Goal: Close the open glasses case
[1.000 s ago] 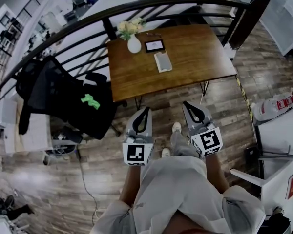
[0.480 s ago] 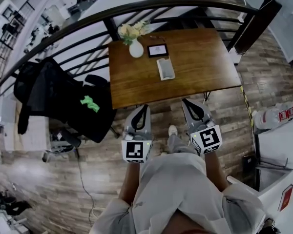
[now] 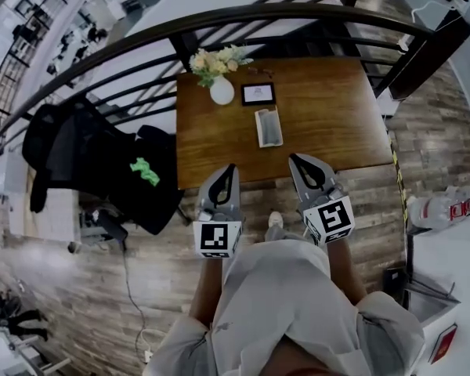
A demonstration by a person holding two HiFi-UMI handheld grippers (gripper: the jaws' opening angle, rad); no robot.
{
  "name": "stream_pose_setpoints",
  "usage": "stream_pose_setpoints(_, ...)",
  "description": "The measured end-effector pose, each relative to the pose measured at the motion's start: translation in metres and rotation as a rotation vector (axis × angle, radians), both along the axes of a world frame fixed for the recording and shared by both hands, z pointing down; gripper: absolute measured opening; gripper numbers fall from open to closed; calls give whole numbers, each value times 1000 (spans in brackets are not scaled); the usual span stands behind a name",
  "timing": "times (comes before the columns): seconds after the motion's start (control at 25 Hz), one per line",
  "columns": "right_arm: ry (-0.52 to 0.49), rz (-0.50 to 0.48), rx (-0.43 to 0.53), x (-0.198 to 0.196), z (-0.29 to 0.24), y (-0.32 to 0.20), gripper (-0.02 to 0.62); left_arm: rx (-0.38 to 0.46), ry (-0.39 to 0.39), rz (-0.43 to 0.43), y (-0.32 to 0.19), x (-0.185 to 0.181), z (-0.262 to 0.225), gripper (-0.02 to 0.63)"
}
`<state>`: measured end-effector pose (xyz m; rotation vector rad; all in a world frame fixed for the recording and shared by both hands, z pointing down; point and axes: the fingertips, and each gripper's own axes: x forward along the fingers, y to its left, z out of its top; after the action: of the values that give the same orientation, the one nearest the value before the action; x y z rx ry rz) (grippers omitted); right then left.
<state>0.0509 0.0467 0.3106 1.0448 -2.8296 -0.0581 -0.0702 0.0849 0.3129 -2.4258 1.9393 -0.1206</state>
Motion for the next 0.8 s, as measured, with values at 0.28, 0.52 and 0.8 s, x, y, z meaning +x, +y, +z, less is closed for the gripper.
stream_pose_setpoints(0.28, -1, -37, -23, 2, 4, -55, 3, -17, -5, -33, -54, 7, 2, 17)
stream_pose_setpoints(0.52, 6, -56, -46, 4, 11, -90, 3, -43, -1, -47, -86, 12, 9, 17)
stream_pose_setpoints(0.8, 14, -75, -82, -1, 20, -109, 3, -84, 5, -66, -104, 9, 20, 17)
